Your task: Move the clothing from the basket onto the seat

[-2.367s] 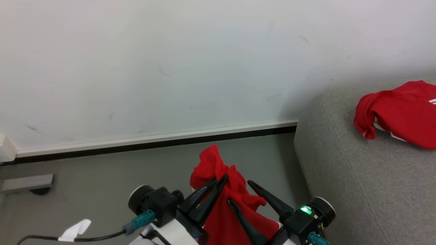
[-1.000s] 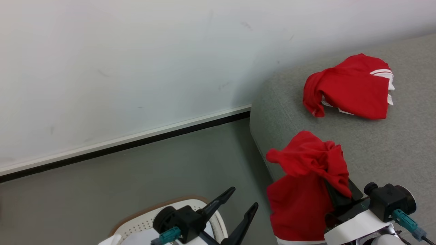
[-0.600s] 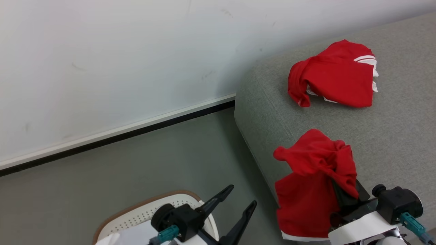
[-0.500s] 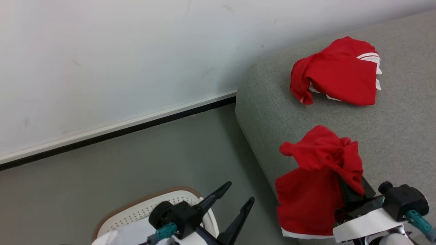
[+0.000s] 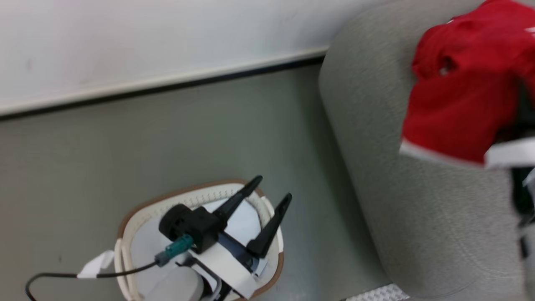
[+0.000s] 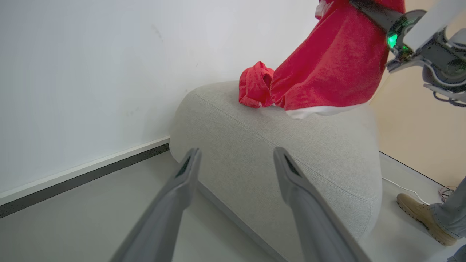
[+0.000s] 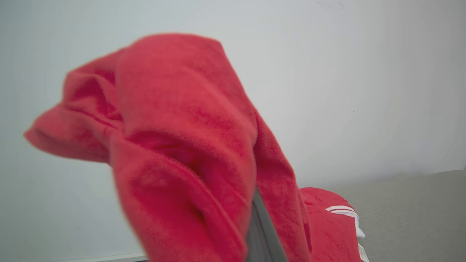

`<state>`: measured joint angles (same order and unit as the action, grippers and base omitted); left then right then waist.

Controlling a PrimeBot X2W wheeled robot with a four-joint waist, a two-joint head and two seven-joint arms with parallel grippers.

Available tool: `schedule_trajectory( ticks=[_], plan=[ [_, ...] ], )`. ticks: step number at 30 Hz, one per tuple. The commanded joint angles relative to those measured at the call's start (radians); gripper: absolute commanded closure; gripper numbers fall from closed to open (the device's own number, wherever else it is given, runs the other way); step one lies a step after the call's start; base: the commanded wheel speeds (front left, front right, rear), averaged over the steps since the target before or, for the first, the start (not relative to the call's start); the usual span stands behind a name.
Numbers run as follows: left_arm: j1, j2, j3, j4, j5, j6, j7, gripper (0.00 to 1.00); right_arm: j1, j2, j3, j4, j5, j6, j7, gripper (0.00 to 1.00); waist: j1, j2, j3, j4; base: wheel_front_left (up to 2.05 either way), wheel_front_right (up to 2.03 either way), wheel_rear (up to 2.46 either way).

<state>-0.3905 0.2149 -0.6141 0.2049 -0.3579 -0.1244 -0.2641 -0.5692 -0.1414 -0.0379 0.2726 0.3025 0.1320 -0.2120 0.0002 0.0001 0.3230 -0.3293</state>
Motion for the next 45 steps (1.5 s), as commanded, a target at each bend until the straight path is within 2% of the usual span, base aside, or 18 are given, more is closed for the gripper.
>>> schedule_trajectory(
  ticks=[1, 9, 16, 20, 25, 27, 29, 30, 31, 32, 37, 41, 45],
  plan=[
    [-0.025, 0.013, 0.015, -0.002, 0.015, -0.005, 0.0, 0.0, -0.096, -0.023, -0.055, 0.026, 0.031, -0.003, 0.017, 1.0, -0.0002, -0.0001, 0.107, 0.072, 0.0, 0.0, 0.0],
    [-0.075, 0.011, 0.09, -0.01, 0.022, -0.001, 0.0, 0.0, -0.459, -0.194, -0.299, 0.18, -0.033, -0.003, 0.128, 1.0, -0.0002, -0.0001, 0.235, 0.166, 0.0, 0.0, 0.0],
    [-0.055, 0.001, 0.107, -0.017, 0.04, -0.003, 0.0, 0.0, -0.629, -0.325, -0.513, 0.342, -0.2, -0.003, 0.187, 1.0, -0.0002, -0.0001, 0.304, 0.238, 0.0, 0.0, 0.0],
    [-0.028, 0.007, 0.128, -0.026, 0.047, 0.007, 0.0, 0.0, -0.649, -0.345, -0.625, 0.437, -0.305, -0.003, 0.186, 1.0, -0.0002, -0.0001, 0.34, 0.258, 0.0, 0.0, 0.0],
    [0.012, 0.013, 0.146, -0.043, 0.05, 0.021, -0.001, 0.0, -0.633, -0.288, -0.798, 0.545, -0.433, -0.003, 0.14, 1.0, -0.0002, -0.0001, 0.382, 0.269, 0.0, 0.0, 0.0],
    [0.021, 0.015, 0.148, -0.046, 0.048, 0.025, 0.0, 0.0, -0.631, -0.271, -0.828, 0.563, -0.453, -0.003, 0.128, 1.0, -0.0002, -0.0001, 0.388, 0.269, 0.0, 0.0, 0.0],
    [0.033, 0.016, 0.157, -0.052, 0.047, 0.032, 0.0, 0.0, -0.63, -0.246, -0.877, 0.595, -0.501, -0.003, 0.106, 0.57, -0.0002, -0.0001, 0.399, 0.264, 0.0, 0.0, 0.0],
    [0.038, 0.016, 0.161, -0.057, 0.045, 0.035, -0.001, 0.0, -0.632, -0.235, -0.897, 0.608, -0.522, -0.003, 0.092, 0.25, -0.0002, -0.0001, 0.401, 0.261, 0.0, 0.0, 0.0],
    [0.042, 0.017, 0.165, -0.061, 0.044, 0.038, -0.001, 0.0, -0.638, -0.223, -0.916, 0.619, -0.545, -0.003, 0.078, 0.25, -0.0002, -0.0001, 0.401, 0.256, 0.0, 0.0, 0.0],
    [0.046, 0.017, 0.168, -0.063, 0.043, 0.04, -0.001, 0.0, -0.643, -0.217, -0.929, 0.626, -0.566, -0.003, 0.065, 0.0, -0.0002, -0.0001, 0.399, 0.251, 0.0, 0.0, 0.0],
    [0.059, 0.015, 0.19, -0.064, 0.031, 0.048, -0.001, 0.0, -0.65, -0.195, -0.902, 0.668, -0.651, -0.003, 0.016, 0.0, -0.0002, -0.0001, 0.369, 0.221, 0.0, 0.0, 0.0],
    [0.07, 0.013, 0.211, -0.051, 0.02, 0.046, 0.0, 0.0, -0.602, -0.184, -0.809, 0.723, -0.681, -0.003, -0.009, 0.0, -0.0002, -0.0001, 0.304, 0.18, 0.0, 0.0, 0.0],
    [0.074, -0.002, 0.214, -0.028, 0.009, 0.035, 0.0, 0.0, -0.555, -0.175, -0.718, 0.778, -0.662, -0.003, -0.021, 0.0, -0.0002, -0.0001, 0.228, 0.15, 0.0, 0.0, 0.0]
  ],
)
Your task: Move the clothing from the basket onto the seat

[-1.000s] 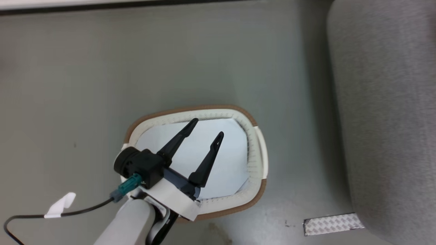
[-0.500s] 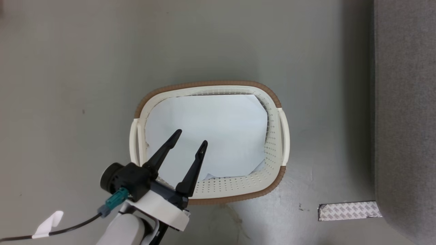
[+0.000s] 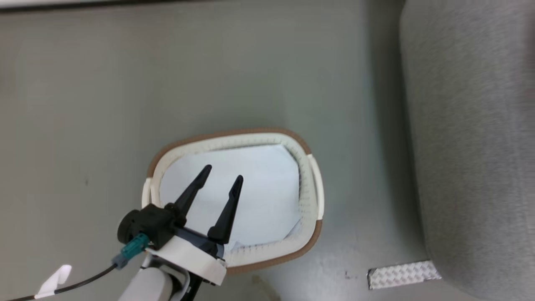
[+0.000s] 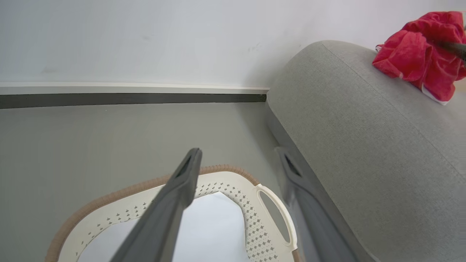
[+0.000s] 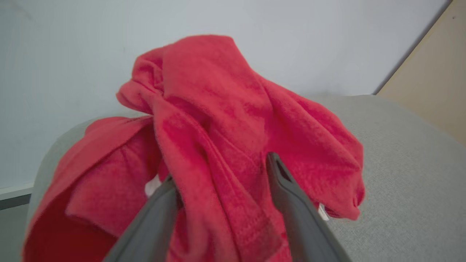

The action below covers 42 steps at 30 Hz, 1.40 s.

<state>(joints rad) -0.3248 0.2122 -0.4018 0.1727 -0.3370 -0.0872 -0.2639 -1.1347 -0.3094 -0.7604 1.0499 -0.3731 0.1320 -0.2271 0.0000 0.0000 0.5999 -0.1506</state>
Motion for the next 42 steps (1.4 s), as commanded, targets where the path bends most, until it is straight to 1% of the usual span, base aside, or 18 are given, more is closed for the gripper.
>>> schedule_trajectory(
  ticks=[1, 5, 7, 9, 11, 15, 20, 23, 26, 31, 33, 35, 42],
  plan=[
    [0.01, -0.004, 0.005, 0.007, -0.014, -0.004, -0.001, 0.0, 0.029, -0.003, 0.028, 0.009, 0.019, -0.003, -0.012, 0.0, 0.0, 0.0, -0.07, -0.034, 0.0, 0.0, 0.0],
    [0.036, -0.032, 0.023, 0.026, -0.028, -0.012, -0.001, 0.0, 0.119, 0.017, 0.114, 0.021, 0.058, -0.003, -0.031, 0.0, 0.0, 0.0, -0.149, -0.043, 0.0, 0.0, 0.0],
    [0.058, -0.04, 0.033, 0.033, -0.028, -0.015, -0.001, 0.0, 0.173, 0.025, 0.16, -0.003, 0.087, -0.003, -0.036, 0.0, 0.0, 0.0, -0.187, -0.042, 0.0, 0.0, 0.0],
    [0.083, -0.049, 0.051, 0.033, -0.025, -0.02, -0.001, 0.0, 0.23, 0.049, 0.203, -0.046, 0.122, -0.003, -0.038, 0.0, 0.0, 0.0, -0.224, -0.038, 0.0, 0.0, 0.0],
    [0.116, -0.056, 0.072, 0.029, -0.022, -0.025, -0.001, 0.0, 0.3, 0.078, 0.254, -0.118, 0.174, -0.003, -0.038, 0.0, 0.0, 0.0, -0.259, -0.03, 0.0, 0.0, 0.0],
    [0.182, -0.069, 0.132, 0.016, -0.013, -0.028, -0.001, 0.0, 0.467, 0.116, 0.357, -0.29, 0.259, -0.003, -0.038, 0.0, 0.0, 0.0, -0.329, -0.006, 0.0, 0.0, 0.0],
    [0.265, -0.097, 0.22, -0.003, 0.004, -0.033, -0.001, 0.0, 0.683, 0.174, 0.436, -0.52, 0.34, -0.003, -0.038, 0.0, 0.0, 0.0, -0.421, 0.049, 0.0, 0.0, 0.0],
    [0.312, -0.113, 0.279, -0.01, 0.019, -0.033, -0.001, 0.0, 0.792, 0.207, 0.487, -0.621, 0.375, -0.003, -0.037, 0.0, 0.0, 0.0, -0.469, 0.083, 0.0, 0.0, 0.0],
    [0.348, -0.122, 0.321, -0.006, 0.039, -0.036, -0.001, 0.0, 0.885, 0.231, 0.533, -0.687, 0.404, -0.003, -0.037, 0.0, 0.0, 0.0, -0.509, 0.111, 0.0, 0.0, 0.0],
    [0.385, -0.122, 0.372, 0.031, 0.077, -0.039, -0.001, 0.0, 1.005, 0.257, 0.586, -0.753, 0.444, -0.003, -0.037, 0.0, 0.0, 0.0, -0.574, 0.154, 0.0, 0.0, 0.0],
    [0.395, -0.123, 0.392, 0.043, 0.084, -0.041, -0.001, 0.0, 1.043, 0.259, 0.615, -0.757, 0.487, -0.003, -0.037, 0.0, 0.0, 0.0, -0.594, 0.161, 0.0, 0.0, 0.0],
    [0.403, -0.126, 0.41, 0.054, 0.089, -0.042, -0.001, 0.0, 1.072, 0.259, 0.649, -0.755, 0.52, -0.003, -0.037, 0.0, 0.0, 0.0, -0.606, 0.164, 0.0, 0.0, 0.0],
    [0.423, -0.136, 0.44, 0.074, 0.101, -0.044, -0.001, 0.0, 1.131, 0.258, 0.742, -0.735, 0.544, -0.003, -0.037, 0.0, 0.0, 0.0, -0.632, 0.16, 0.0, 0.0, 0.0]
  ],
)
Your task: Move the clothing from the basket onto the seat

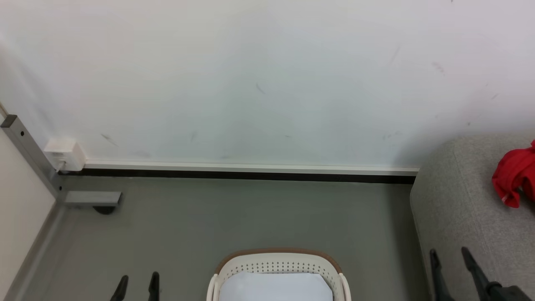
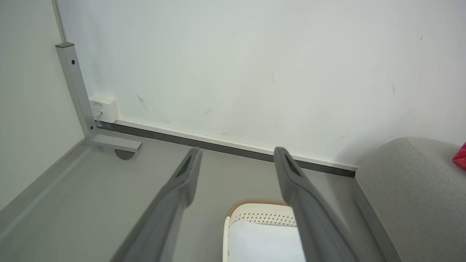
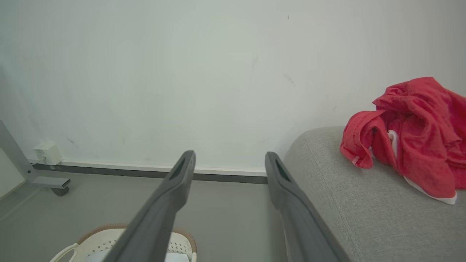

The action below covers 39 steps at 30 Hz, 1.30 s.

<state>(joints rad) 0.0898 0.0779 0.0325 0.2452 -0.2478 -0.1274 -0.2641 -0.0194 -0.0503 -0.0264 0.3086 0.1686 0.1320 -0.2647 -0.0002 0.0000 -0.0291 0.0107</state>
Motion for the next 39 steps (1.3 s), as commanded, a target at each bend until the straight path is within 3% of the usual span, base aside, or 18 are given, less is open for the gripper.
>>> schedule_trajectory(
  ticks=[1, 7, 19, 20, 24, 39],
  plan=[
    [0.011, -0.003, 0.008, 0.004, 0.011, -0.004, 0.0, 0.0, 0.02, -0.001, 0.015, 0.006, 0.003, -0.003, 0.001, 0.0, 0.0002, 0.0, -0.005, -0.003, 0.0, 0.0, 0.0],
    [0.01, -0.008, -0.005, 0.009, 0.003, -0.004, 0.0, 0.0, 0.038, -0.001, 0.061, 0.025, 0.015, -0.003, 0.001, 0.0, 0.0002, 0.0, -0.008, -0.005, 0.0, 0.0, 0.0],
    [0.005, 0.012, -0.056, 0.001, -0.001, -0.002, 0.0, 0.0, 0.043, -0.001, 0.054, 0.034, 0.005, -0.003, 0.001, 0.0, 0.0002, 0.0, -0.003, -0.011, 0.0, 0.0, 0.0],
    [0.003, 0.004, -0.058, 0.006, -0.004, -0.004, 0.0, 1.0, 0.028, 0.001, 0.055, 0.035, 0.008, 0.0, 0.0, 1.0, 0.0002, 0.0, -0.003, -0.011, 0.0, 0.0, 0.0],
    [0.006, -0.005, -0.065, 0.032, -0.019, -0.004, 0.004, 1.0, 0.033, 0.004, 0.054, 0.06, 0.023, 0.0, 0.005, 1.0, 0.0002, 0.0, -0.003, -0.011, 0.0, 0.0, 0.0],
    [-0.037, -0.009, -0.036, 0.024, -0.288, -0.004, 0.079, 1.0, 0.007, 0.003, 0.025, 0.033, 0.307, 0.0, 0.08, 1.0, 0.0002, 0.0, 0.001, -0.011, 0.0, 0.0, 0.0]
  ],
)
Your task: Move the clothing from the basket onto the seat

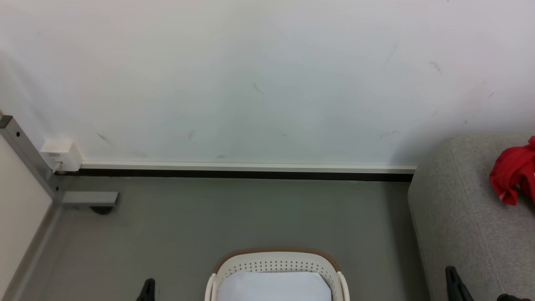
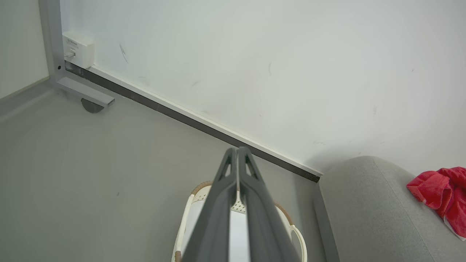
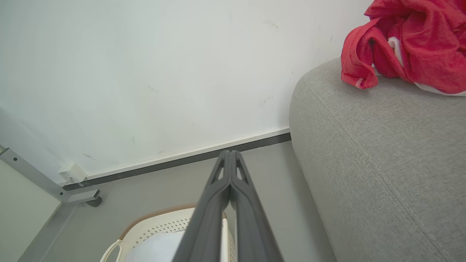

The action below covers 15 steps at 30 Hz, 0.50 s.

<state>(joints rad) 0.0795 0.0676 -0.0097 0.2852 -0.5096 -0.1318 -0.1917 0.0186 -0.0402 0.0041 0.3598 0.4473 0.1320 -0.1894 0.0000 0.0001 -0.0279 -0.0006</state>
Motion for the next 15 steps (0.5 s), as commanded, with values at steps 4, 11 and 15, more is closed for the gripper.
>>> schedule_trajectory(
  ticks=[4, 11, 15],
  plan=[
    [-0.036, 0.0, 0.014, -0.018, -0.089, 0.0, 0.024, 1.0, -0.037, -0.008, -0.012, -0.024, 0.095, 0.0, 0.022, 1.0, 0.0, -0.0001, 0.001, 0.0, 0.0, 0.0, 0.0],
    [-0.053, -0.001, 0.025, -0.021, -0.195, 0.0, 0.053, 1.0, -0.047, -0.009, -0.023, -0.035, 0.205, -0.001, 0.051, 1.0, 0.0, -0.0001, 0.003, 0.0, 0.0, 0.0, 0.0],
    [-0.062, -0.002, 0.032, -0.022, -0.251, 0.0, 0.069, 1.0, -0.053, -0.009, -0.029, -0.04, 0.265, -0.001, 0.066, 1.0, 0.0, -0.0001, 0.004, 0.0, 0.0, 0.0, 0.0]
  ],
)
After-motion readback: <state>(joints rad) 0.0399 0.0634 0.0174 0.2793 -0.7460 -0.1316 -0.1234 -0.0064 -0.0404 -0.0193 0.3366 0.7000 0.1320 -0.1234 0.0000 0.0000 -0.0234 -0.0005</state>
